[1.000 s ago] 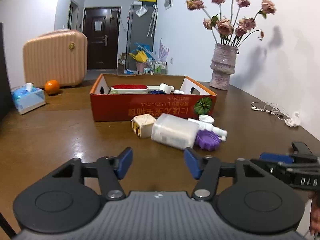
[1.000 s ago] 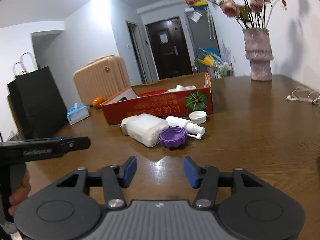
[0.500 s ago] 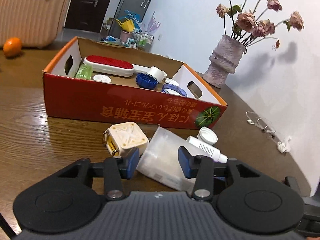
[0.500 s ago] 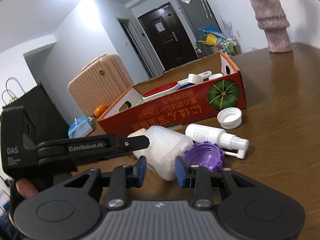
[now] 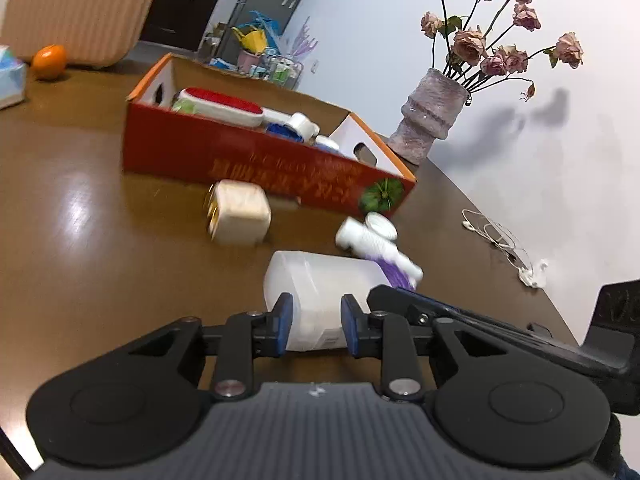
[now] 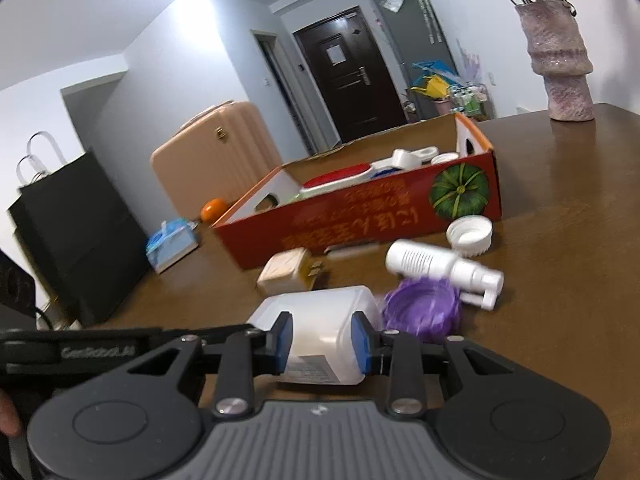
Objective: Organize rigid objects
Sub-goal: 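Grasp the translucent white plastic container with both grippers, then carry the white container into the box with both grippers and release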
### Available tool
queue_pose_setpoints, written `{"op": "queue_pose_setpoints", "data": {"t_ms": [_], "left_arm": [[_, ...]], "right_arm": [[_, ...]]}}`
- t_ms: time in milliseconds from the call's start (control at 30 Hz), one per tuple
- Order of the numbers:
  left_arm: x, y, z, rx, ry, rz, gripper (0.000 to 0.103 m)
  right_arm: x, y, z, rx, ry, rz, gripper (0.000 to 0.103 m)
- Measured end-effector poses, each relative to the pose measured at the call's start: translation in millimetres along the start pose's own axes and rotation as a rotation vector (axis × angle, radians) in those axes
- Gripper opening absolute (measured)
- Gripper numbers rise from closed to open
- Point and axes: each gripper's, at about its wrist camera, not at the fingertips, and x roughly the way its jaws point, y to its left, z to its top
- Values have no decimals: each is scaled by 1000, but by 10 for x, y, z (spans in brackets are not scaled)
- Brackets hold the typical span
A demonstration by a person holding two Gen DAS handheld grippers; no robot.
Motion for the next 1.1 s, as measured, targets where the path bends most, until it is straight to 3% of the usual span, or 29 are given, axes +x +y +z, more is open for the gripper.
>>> {"op": "queue_pose_setpoints", "data": {"t_ms": [300, 433, 533, 667, 767, 900, 1100], "left_arm": [[-587, -150, -554, -25, 22, -19, 28], [-488, -46, -521, -73, 34, -40, 40], [-427, 5, -467, -84, 30, -36, 43], [-316, 96, -420, -135, 43, -68, 43], [-284, 128, -386, -169, 39, -70, 35], [-317, 146, -183, -174, -6, -124, 34], [-111, 173, 712, -159, -96, -136, 31]], "right_arm": [[-523, 107, -405, 6, 43, 54, 26], [-553, 44, -416, 61, 32, 64, 21], [-525, 23, -396, 74, 23, 54, 22], [-422, -77, -362, 143, 35, 94, 23], [-388, -132, -305, 200, 60, 111, 20], [-378, -132, -70, 216, 15, 111, 16], [-46, 10, 778, 98, -99, 102, 14]]}}
